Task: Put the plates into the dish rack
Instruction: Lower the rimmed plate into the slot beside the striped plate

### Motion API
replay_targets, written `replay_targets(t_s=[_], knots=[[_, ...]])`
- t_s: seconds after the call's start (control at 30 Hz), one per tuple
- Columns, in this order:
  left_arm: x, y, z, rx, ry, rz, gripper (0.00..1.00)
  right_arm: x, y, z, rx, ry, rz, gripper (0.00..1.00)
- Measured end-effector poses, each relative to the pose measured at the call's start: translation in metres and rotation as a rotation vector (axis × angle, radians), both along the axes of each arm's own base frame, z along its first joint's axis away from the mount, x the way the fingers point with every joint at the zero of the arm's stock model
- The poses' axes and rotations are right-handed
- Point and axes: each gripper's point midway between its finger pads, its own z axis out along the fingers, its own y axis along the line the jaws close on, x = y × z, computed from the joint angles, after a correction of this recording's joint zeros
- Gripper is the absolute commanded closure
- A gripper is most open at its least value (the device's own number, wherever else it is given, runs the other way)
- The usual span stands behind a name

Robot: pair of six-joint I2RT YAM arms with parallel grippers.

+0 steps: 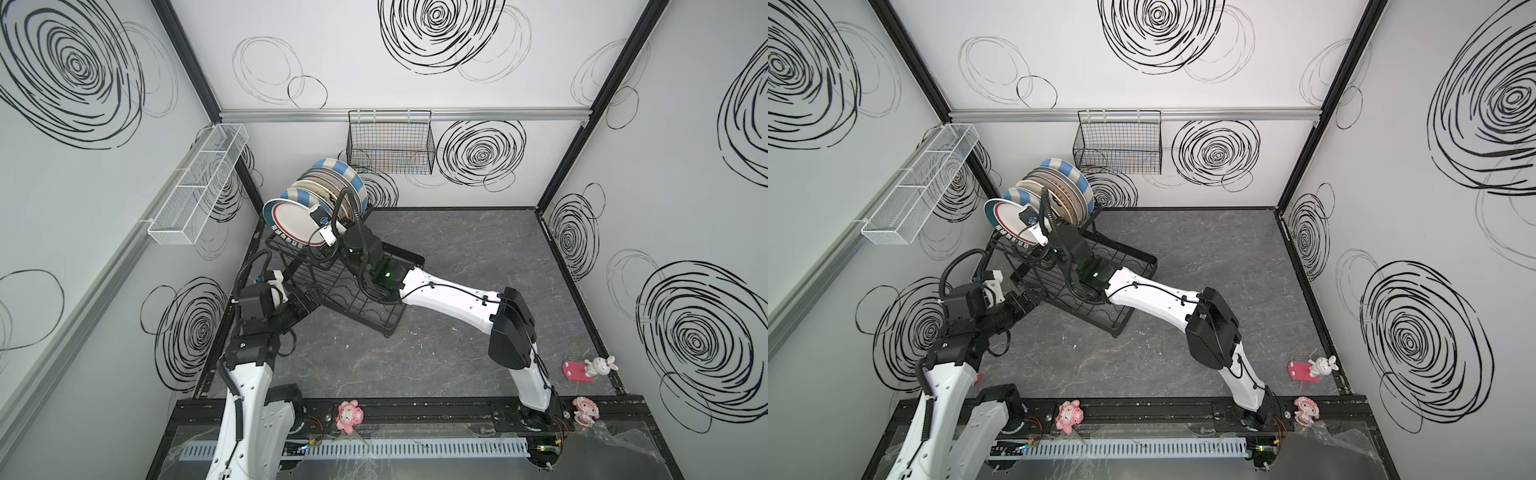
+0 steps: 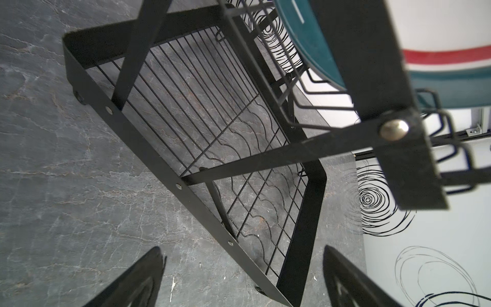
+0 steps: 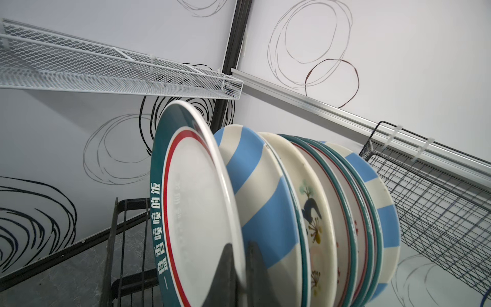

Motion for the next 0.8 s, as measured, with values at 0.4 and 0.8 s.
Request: replay_targets(t_s=[0.4, 0.8], knots=[[0.0, 0.0, -0.001, -0.004, 0.002, 0.0, 0.04, 0.006, 0.003, -0.004, -0.024, 0.008, -0.022, 0.74], [0.0, 0.0, -0.001, -0.003, -0.002, 0.002, 0.04, 0.009, -0.002, -0.01, -0.045, 0.033, -0.037, 0.42]])
